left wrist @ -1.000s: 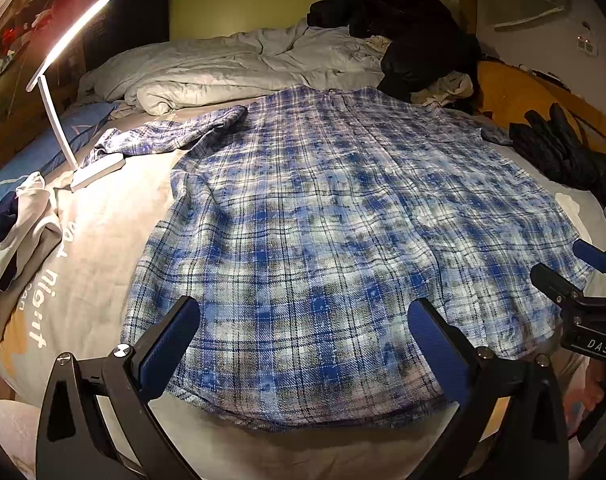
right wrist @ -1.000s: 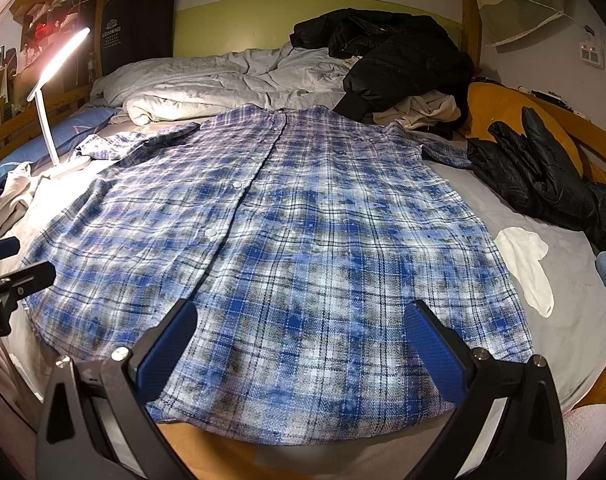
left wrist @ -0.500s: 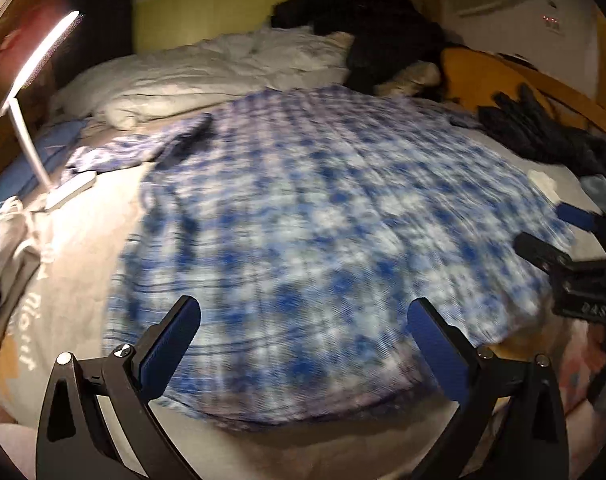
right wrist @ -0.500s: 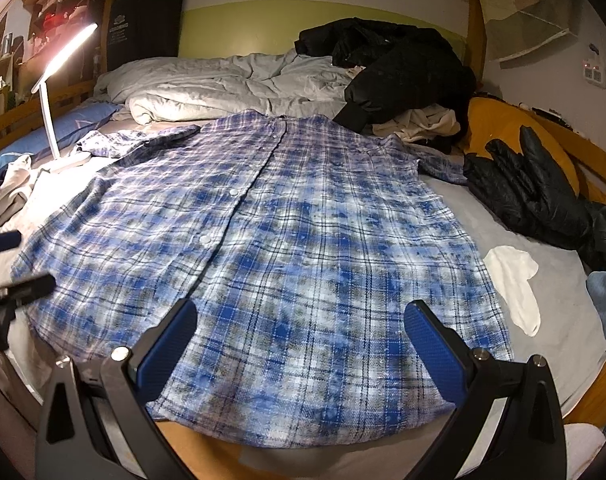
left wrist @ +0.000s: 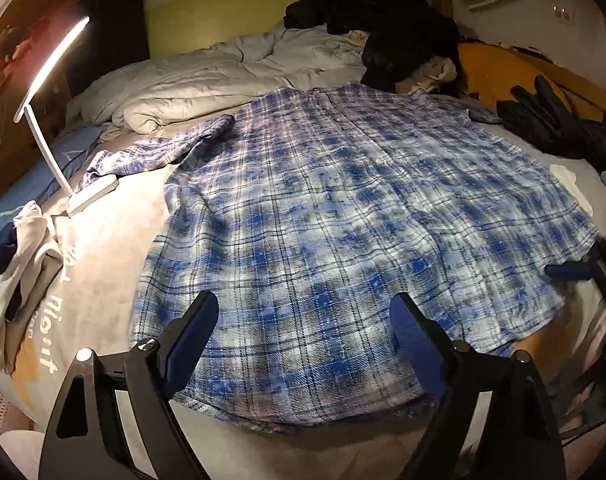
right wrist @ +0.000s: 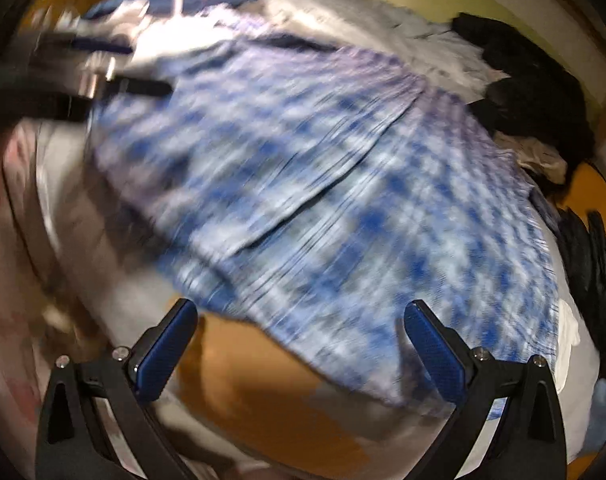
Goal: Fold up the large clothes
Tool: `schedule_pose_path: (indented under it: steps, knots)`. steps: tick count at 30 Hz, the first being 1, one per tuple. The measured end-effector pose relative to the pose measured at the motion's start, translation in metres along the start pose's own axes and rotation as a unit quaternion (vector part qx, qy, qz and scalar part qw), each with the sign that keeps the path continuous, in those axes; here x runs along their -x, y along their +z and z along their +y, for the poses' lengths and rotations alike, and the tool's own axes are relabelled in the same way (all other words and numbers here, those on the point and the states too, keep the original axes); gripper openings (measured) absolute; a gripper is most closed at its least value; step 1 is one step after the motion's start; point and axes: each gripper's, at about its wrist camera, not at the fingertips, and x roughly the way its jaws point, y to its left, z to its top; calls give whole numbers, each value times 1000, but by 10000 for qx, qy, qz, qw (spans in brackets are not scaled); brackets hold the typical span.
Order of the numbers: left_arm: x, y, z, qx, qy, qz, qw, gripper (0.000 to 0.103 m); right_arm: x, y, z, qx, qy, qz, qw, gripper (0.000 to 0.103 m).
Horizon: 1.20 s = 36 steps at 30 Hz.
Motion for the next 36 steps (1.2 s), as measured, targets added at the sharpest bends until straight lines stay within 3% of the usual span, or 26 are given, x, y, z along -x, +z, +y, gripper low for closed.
schedule_pose_path:
  steps: [4, 11, 16, 20, 24, 27, 28, 31, 32, 33, 35, 36]
  knots:
    - [-1, -3, -7, -218, 22, 28, 9998, 87, -12, -4, -3, 28, -466, 197, 9987, 103]
    - [-8, -11, -36, -793, -533, 324, 9949, 88, -7, -4, -59, -1266, -1199, 55, 9847, 103]
    - [-16, -24, -63, -1350, -974, 778, 9830, 97, -3, -6, -87, -1977, -1294, -8, 9717, 103]
    - [-29, -33, -69, -1543, -538, 1082, 9806, 97, -2, -9, -95, -2203, -1349, 2, 9661, 103]
    - [-38, -31, -52, -1256, -288, 1281, 9834, 97, -3, -14, -102, -2392, -1415, 113, 9605, 103]
    - [-43, -29, -31, -1142, 345, 1261, 9848, 97, -11, -20, -112, -2583, -1567, 387, 9525, 103]
    - [-43, -26, -20, -951, 384, 1247, 9869, 96, -11, -23, -116, -2660, -1577, 413, 9501, 103]
    - [-43, -19, 12, -259, 372, 1237, 9913, 74, -4, -27, -123, -2805, -1552, 282, 9468, 100]
    - [-43, -18, 21, -148, 566, 1212, 9909, 54, -2, -28, -124, -2796, -1643, 255, 9456, 89]
    - [-43, -16, 27, -68, 776, 1179, 9900, 29, -1, -28, -125, -2779, -1732, 224, 9446, 78]
    - [-39, -13, 42, 220, 872, 1071, 9902, 6, 4, -29, -130, -2827, -1749, 131, 9430, 34]
    - [-36, -9, 50, 390, 717, 994, 9917, 3, 8, -30, -134, -2919, -1696, 54, 9413, 23]
